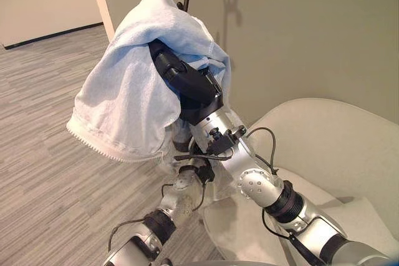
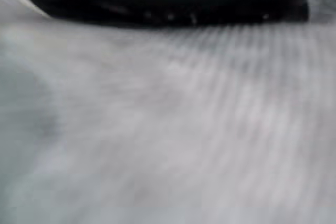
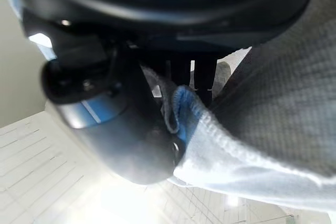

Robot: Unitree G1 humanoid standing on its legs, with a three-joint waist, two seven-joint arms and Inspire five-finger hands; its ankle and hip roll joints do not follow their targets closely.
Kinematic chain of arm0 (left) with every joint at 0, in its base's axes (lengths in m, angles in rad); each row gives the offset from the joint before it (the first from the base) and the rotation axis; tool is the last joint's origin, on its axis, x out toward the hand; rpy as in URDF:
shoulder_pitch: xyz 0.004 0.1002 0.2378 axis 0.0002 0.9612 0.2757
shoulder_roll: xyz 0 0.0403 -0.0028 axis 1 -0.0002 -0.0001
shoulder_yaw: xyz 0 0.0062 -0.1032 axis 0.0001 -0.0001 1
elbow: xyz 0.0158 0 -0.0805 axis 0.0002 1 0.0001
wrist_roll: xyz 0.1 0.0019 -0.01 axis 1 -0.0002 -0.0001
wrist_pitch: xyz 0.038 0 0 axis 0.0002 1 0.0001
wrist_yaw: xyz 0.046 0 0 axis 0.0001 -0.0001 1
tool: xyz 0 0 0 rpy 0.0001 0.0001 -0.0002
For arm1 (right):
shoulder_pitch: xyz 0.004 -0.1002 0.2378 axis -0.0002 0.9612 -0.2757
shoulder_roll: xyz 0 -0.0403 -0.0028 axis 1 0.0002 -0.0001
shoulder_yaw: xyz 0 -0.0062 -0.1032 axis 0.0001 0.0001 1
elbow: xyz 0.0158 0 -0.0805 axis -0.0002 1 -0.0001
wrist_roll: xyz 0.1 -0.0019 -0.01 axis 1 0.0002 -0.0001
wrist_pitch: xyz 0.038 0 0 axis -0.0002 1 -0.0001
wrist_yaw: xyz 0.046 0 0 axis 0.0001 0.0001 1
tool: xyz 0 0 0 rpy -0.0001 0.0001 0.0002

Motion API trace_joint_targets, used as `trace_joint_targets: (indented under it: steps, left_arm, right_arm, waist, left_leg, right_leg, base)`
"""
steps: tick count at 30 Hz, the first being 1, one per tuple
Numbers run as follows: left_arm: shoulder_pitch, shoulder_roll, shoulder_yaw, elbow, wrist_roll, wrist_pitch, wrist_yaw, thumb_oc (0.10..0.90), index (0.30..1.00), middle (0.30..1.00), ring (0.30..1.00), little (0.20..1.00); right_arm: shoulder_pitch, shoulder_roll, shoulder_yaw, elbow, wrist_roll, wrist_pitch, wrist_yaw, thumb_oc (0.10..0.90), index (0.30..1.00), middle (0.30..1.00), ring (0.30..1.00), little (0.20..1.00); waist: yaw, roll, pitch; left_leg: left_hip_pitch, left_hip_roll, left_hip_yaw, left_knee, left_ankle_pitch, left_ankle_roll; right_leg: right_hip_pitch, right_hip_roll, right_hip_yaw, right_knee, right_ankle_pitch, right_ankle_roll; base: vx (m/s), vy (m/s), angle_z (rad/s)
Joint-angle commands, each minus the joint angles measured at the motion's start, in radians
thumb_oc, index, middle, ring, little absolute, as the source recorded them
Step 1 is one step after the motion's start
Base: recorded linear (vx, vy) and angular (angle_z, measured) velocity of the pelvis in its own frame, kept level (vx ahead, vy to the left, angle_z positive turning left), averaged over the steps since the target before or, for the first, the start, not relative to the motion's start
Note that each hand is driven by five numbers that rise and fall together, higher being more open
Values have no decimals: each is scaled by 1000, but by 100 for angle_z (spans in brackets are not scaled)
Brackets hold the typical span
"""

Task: Hang the clothes on the sofa on the clothes rack.

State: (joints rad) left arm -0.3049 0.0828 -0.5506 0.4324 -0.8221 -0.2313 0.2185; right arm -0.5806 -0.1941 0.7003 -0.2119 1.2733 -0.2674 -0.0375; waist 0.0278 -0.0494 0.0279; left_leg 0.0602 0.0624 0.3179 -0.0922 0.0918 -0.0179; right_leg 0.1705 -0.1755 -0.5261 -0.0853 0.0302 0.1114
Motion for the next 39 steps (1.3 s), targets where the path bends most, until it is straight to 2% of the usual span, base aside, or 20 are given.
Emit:
trace_joint_targets:
  steps: [1,7,12,15,18,19,21,22,23,24,25,26,28,29,30,32,34,36,37,39]
  left_arm:
    - [-71,30,39,-108,60,-86,-32,400,300,300,300,300]
    - [77,121,229,-252,-14,-92,-42,400,300,300,300,300]
    - [184,210,432,-415,37,-117,-31,400,300,300,300,300]
    - [211,266,554,-470,118,-140,-20,400,300,300,300,300]
    - [224,317,646,-526,198,-165,-10,400,300,300,300,300]
    - [217,331,663,-532,214,-174,-2,400,300,300,300,300]
    - [208,346,687,-545,258,-189,5,400,300,300,300,300]
    - [208,345,686,-545,258,-189,5,400,300,300,300,300]
    - [203,355,690,-552,303,-194,11,400,300,300,300,300]
    - [200,355,688,-557,317,-196,11,400,300,300,300,300]
    - [200,352,686,-559,325,-198,7,400,300,300,300,300]
    - [225,335,700,-560,349,-194,3,400,300,300,300,300]
    - [225,335,699,-560,349,-194,3,400,300,300,300,300]
    - [250,304,714,-541,364,-203,3,400,300,300,300,300]
    - [287,267,738,-533,359,-206,-17,400,300,300,300,300]
    - [316,241,752,-539,349,-209,-37,400,300,300,300,300]
    - [341,247,753,-528,351,-205,-99,400,300,300,300,300]
    - [341,246,753,-528,351,-206,-99,400,300,300,300,300]
    - [340,265,763,-527,366,-198,-90,400,300,300,300,300]
    - [352,272,773,-549,417,-189,-80,400,300,300,300,300]
  right_arm:
    - [-13,52,-124,-108,20,-86,75,400,300,300,300,300]
    - [118,11,-176,-140,28,-48,130,400,300,300,300,300]
    - [231,-119,-216,-169,-4,25,219,400,300,300,300,300]
    - [300,-225,-255,-161,-39,71,272,400,300,300,300,300]
    - [367,-305,-304,-149,-72,96,323,400,300,300,300,300]
    - [389,-324,-321,-145,-87,106,334,400,300,300,300,300]
    - [449,-365,-365,-134,-111,117,368,400,300,300,300,300]
    - [450,-366,-366,-134,-111,117,368,400,300,300,300,300]
    - [495,-376,-409,-111,-120,115,385,400,300,300,300,300]
    - [512,-369,-424,-92,-115,109,388,400,300,300,300,300]
    - [530,-351,-454,-71,-114,100,388,400,300,300,300,300]
    - [558,-281,-502,-36,-107,84,390,400,300,300,300,300]
    - [559,-280,-503,-36,-107,84,390,400,300,300,300,300]
    - [582,-198,-551,1,-101,50,389,400,300,300,300,300]
    - [616,-156,-609,32,-72,69,438,400,300,300,300,300]
    - [637,-151,-624,65,-57,79,466,400,300,300,300,300]
    - [668,-362,-594,90,-337,59,440,400,300,300,300,300]
    - [668,-363,-594,90,-338,59,439,400,300,300,300,300]
    - [667,-526,-628,75,-446,83,437,400,300,300,300,300]
    - [702,-617,-669,66,-526,94,429,400,300,300,300,300]
  waist:
    - [57,-36,-46]
    - [110,-51,-38]
    - [142,-75,-47]
    - [146,-82,-47]
    - [139,-69,-23]
    - [130,-68,-13]
    - [113,-67,3]
    - [114,-67,2]
    - [97,-70,16]
    - [87,-76,26]
    - [71,-81,33]
    - [57,-85,38]
    - [58,-85,36]
    - [59,-90,42]
    - [55,-87,25]
    - [53,-72,5]
    - [50,-48,-26]
    - [50,-47,-26]
    - [42,-32,-33]
    - [33,-19,-42]
  left_leg:
    - [47,11,11,5,-162,3]
    - [25,-40,-35,5,-176,31]
    - [14,-92,-82,5,-191,56]
    - [17,-118,-108,5,-202,71]
    - [26,-130,-130,5,-208,90]
    - [24,-131,-142,5,-207,91]
    - [12,-121,-167,5,-193,83]
    - [10,-120,-166,5,-193,82]
    - [-1,-112,-191,5,-172,64]
    - [-6,-114,-207,5,-161,55]
    - [-24,-115,-218,5,-142,51]
    - [-19,-125,-227,5,-139,44]
    - [-22,-124,-226,5,-138,44]
    - [2,-146,-243,5,-145,39]
    - [11,-149,-248,5,-150,32]
    - [17,-148,-242,5,-155,34]
    - [40,-150,-221,22,-178,34]
    - [39,-150,-221,21,-177,34]
    - [42,-146,-210,36,-188,33]
    - [43,-143,-197,48,-197,33]
  right_leg:
    - [10,-81,4,2,46,40]
    - [25,-123,-53,15,84,75]
    - [34,-170,-102,59,120,110]
    - [17,-215,-122,152,142,125]
    - [-29,-252,-99,313,137,114]
    - [-59,-245,-66,373,114,97]
    - [-129,-173,25,429,6,48]
    - [-132,-172,26,431,4,46]
    - [-180,-69,93,432,-128,-3]
    - [-195,-13,125,415,-170,-21]
    - [-222,51,150,393,-185,-48]
    - [-245,119,203,364,-192,-56]
    - [-247,120,203,362,-190,-57]
    - [-185,150,221,245,-185,-82]
    - [-138,180,252,146,-157,-75]
    - [-115,184,256,96,-131,-73]
    - [-49,193,282,4,-108,-63]
    - [-47,194,282,-1,-105,-64]
    - [-41,195,293,-2,-112,-59]
    - [-33,195,302,-2,-115,-58]
  base:
    - [16,159,11]
    - [15,151,21]
    - [53,218,40]
    - [66,237,47]
    - [26,212,36]
    - [-33,95,37]
    - [-60,-4,28]
    - [-93,-115,25]
    - [-93,-153,29]
    - [-178,-221,44]
    - [-137,-193,61]
    - [-109,-137,73]
    - [8,-69,53]
    - [124,-181,20]
    - [180,-187,15]
    - [151,-71,21]
    - [138,-32,-1]
    - [32,-14,-8]
    - [52,-39,-7]
    - [71,-54,-16]
